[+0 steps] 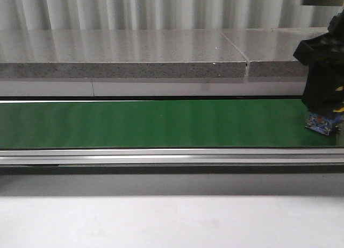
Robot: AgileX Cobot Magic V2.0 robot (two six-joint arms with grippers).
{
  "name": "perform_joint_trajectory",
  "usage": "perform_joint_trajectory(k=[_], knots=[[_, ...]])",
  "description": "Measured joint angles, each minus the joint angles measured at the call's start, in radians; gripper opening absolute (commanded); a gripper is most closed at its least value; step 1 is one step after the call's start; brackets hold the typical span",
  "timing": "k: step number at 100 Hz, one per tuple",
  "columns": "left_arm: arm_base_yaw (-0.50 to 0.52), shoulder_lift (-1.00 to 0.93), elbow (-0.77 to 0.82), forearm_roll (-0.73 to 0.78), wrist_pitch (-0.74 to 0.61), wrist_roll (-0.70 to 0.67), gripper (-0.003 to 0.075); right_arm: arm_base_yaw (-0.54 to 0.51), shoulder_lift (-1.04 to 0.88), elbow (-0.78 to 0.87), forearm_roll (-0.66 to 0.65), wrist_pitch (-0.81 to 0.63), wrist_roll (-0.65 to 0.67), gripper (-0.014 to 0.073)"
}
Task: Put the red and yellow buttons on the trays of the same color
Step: 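Lower the yellow button into the yellow tray and release it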
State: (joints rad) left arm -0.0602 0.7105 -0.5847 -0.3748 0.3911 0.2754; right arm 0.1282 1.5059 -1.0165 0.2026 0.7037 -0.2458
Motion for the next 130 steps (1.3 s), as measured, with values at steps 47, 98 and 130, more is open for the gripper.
perform_joint_trajectory(k=[47,98,130], knots=[[0.0,0.0,0.0,0.0,0.0,0.0,-0.002,-0.292,-0.234,-0.033,-0.007,0.22,0.058,0.0056],[0.0,0.0,0.0,0.0,0.0,0.0,-0.002,-0.783,-0.454,0.24,-0.052,0.236,0.068,0.0056],[0.0,0.0,0.0,0.0,0.0,0.0,-0.002,-0.893,-0.456,0.387,-0.061,0.047,0.114,0.0056]])
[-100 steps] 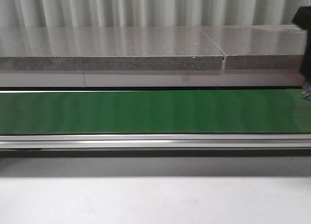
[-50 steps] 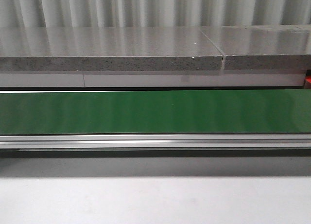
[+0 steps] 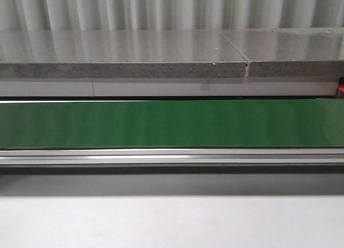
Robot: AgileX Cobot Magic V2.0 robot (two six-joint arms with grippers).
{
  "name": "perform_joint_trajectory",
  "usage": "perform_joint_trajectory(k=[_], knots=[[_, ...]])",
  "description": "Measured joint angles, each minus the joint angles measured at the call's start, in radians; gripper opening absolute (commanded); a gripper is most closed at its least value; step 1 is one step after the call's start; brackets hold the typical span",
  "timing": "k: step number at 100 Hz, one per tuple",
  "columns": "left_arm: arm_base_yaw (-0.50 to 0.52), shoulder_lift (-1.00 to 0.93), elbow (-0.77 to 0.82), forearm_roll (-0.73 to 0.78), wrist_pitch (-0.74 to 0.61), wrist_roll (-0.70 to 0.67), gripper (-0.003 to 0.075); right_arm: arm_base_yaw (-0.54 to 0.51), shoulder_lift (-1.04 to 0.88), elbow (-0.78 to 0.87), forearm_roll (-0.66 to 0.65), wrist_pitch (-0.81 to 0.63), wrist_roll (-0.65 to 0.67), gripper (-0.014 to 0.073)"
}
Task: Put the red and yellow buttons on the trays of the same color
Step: 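Lower the yellow button into the yellow tray and release it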
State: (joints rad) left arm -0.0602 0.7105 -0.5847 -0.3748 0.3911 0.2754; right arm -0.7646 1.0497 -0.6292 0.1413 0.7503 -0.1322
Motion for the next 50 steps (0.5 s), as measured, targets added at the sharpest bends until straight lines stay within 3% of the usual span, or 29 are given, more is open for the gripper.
perform_joint_trajectory(k=[50], knots=[[0.0,0.0,0.0,0.0,0.0,0.0,-0.002,0.0,0.13,0.0,0.045,-0.156,0.011,0.0056]])
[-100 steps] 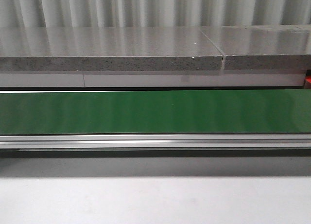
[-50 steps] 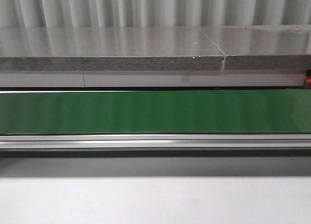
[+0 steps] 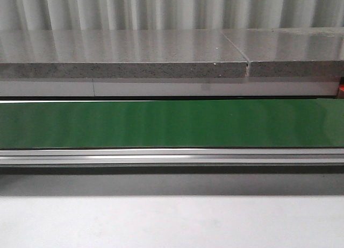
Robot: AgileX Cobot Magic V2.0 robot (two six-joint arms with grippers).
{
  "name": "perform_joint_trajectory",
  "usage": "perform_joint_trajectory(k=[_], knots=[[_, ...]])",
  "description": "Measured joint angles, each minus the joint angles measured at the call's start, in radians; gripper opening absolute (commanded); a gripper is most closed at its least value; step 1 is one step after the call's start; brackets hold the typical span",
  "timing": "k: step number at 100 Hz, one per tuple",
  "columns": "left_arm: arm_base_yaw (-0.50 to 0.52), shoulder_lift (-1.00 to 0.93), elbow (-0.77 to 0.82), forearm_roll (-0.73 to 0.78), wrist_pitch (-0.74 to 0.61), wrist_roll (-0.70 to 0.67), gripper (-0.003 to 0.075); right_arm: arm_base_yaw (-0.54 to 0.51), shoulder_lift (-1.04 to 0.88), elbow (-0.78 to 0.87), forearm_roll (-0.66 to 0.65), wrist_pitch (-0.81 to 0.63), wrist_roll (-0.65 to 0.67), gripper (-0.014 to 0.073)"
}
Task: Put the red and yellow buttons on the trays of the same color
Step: 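Lower the yellow button into the yellow tray and release it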
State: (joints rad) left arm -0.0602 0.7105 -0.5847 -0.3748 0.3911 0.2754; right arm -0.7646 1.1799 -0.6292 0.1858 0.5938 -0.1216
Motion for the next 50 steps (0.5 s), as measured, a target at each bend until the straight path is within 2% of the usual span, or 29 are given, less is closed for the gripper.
perform_joint_trajectory(k=[50], knots=[[0.0,0.0,0.0,0.0,0.0,0.0,-0.002,0.0,0.171,0.0,0.04,-0.048,0.0,0.0057]])
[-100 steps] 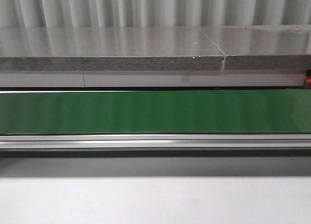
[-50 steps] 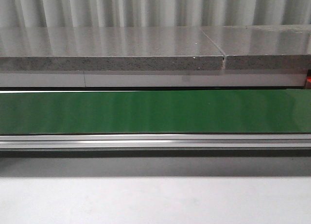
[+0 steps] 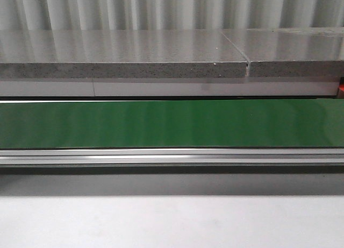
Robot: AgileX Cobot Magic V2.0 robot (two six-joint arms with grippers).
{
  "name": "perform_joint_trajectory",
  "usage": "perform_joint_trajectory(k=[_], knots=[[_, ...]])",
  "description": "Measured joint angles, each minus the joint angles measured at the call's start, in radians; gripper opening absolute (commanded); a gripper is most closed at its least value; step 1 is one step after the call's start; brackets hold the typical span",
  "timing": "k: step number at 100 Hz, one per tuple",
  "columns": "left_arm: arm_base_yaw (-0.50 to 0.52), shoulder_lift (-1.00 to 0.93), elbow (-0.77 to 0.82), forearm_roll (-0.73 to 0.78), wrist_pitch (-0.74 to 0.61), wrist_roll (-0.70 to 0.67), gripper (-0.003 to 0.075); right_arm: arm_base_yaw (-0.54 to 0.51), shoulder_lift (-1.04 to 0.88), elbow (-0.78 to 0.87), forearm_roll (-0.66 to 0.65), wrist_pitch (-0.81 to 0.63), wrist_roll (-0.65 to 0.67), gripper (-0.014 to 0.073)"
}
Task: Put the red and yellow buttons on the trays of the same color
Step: 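Lower the yellow button into the yellow tray and release it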
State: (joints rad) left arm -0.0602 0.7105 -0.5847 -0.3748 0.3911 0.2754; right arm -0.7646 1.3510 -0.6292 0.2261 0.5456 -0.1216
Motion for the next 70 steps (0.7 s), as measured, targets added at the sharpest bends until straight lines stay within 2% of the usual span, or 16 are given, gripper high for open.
perform_joint_trajectory(k=[32,39,48,63,70], knots=[[0.0,0.0,0.0,0.0,0.0,0.0,-0.002,0.0,0.023,0.0,0.002,0.002,0.0,0.006],[0.0,0.0,0.0,0.0,0.0,0.0,-0.002,0.0,0.023,0.0,0.002,0.007,0.0,0.0089],[0.0,0.0,0.0,0.0,0.0,0.0,-0.002,0.0,0.023,0.0,0.004,0.014,0.0,0.0202],[0.0,0.0,0.0,0.0,0.0,0.0,-0.002,0.0,0.023,-0.011,0.004,0.043,0.0,0.051],[0.0,0.0,0.0,0.0,0.0,0.0,-0.002,0.0,0.023,-0.018,0.004,0.053,0.0,0.0621]])
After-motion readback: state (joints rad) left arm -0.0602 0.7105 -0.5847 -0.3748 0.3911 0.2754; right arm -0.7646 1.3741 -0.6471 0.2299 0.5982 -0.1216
